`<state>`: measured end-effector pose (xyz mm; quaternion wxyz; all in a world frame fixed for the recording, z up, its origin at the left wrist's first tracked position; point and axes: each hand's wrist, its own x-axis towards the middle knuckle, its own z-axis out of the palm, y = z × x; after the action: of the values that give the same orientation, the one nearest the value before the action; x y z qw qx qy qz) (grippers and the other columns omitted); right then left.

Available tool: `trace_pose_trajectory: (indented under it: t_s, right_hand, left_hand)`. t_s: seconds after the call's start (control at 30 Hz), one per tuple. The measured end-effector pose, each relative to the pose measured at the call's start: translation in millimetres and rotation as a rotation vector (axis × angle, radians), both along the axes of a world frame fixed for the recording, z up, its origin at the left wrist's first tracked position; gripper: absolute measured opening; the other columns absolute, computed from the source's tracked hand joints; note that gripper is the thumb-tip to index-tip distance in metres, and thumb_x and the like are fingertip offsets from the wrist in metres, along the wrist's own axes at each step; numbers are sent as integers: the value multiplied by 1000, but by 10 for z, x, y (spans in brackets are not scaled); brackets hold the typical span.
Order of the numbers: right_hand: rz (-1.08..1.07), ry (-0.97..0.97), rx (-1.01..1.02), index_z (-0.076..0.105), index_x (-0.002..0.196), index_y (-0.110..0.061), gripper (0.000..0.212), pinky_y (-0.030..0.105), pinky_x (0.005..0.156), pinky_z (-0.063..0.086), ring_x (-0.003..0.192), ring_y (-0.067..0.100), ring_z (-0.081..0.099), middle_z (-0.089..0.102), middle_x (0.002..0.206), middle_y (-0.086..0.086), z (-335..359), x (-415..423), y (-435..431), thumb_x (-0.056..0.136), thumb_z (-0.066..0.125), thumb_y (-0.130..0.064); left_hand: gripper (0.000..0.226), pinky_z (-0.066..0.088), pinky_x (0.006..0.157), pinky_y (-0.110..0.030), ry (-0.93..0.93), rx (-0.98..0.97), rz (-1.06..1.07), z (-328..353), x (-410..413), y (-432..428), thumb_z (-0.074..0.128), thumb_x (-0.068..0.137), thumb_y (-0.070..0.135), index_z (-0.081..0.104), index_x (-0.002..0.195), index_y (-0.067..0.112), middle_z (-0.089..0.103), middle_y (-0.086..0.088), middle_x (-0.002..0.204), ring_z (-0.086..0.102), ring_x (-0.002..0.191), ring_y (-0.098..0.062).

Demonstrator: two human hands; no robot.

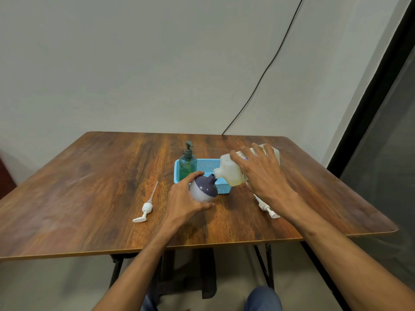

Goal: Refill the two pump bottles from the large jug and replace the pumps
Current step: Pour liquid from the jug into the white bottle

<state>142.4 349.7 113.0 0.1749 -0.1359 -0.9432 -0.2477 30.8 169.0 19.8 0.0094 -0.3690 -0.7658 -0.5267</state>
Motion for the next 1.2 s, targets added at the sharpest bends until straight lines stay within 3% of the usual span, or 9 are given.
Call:
trace_pose_trajectory:
  t_s: [0.17, 0.33, 0.8, 0.97, 1.1, 1.2]
  right_hand:
    - [-2, -3, 7, 49, 134, -22, 69, 57, 100, 37, 119, 42, 52, 59, 131, 12, 5, -13, -4, 72, 78, -13]
    - [5, -2, 5, 49, 136, -21, 65, 58, 102, 35, 122, 44, 50, 57, 133, 13, 23, -11, -19, 77, 74, -13]
    - [9, -10, -3, 50, 136, -21, 69, 59, 105, 35, 125, 45, 49, 57, 134, 14, 29, -32, -35, 74, 80, -17]
    - [2, -17, 2, 46, 139, -22, 72, 60, 108, 32, 129, 44, 46, 54, 139, 13, 43, -33, -46, 76, 80, -19]
    - [8, -27, 2, 42, 143, -23, 73, 60, 111, 27, 134, 43, 42, 49, 144, 13, 51, -36, -52, 79, 79, -24]
    - [5, -29, 9, 43, 142, -23, 74, 60, 111, 28, 133, 44, 43, 50, 143, 13, 52, -52, -48, 78, 81, -24]
  left_hand:
    - [90, 43, 98, -24, 41, -7, 9, 38, -1, -29, 79, 51, 52, 56, 131, 17, 64, -5, 128, 55, 108, -9]
    - [100, 42, 97, -23, 37, -4, 6, 39, 9, -36, 68, 46, 69, 56, 132, 17, 64, -3, 128, 56, 109, -9]
    - [97, 47, 101, -32, 64, -17, 30, 17, -15, -54, 70, 48, 69, 57, 131, 21, 64, 0, 127, 57, 110, -10]
    - [85, 47, 98, -26, 80, -10, 18, -10, -42, -51, 90, 58, 43, 57, 131, 16, 65, -3, 127, 57, 107, -8]
    - [85, 48, 97, -24, 83, -11, 14, -4, -54, -54, 91, 58, 42, 58, 132, 15, 65, -2, 126, 58, 108, -8]
    - [89, 44, 92, -13, 67, -17, -1, 13, -47, -62, 86, 54, 51, 58, 131, 16, 65, 0, 125, 59, 107, -8]
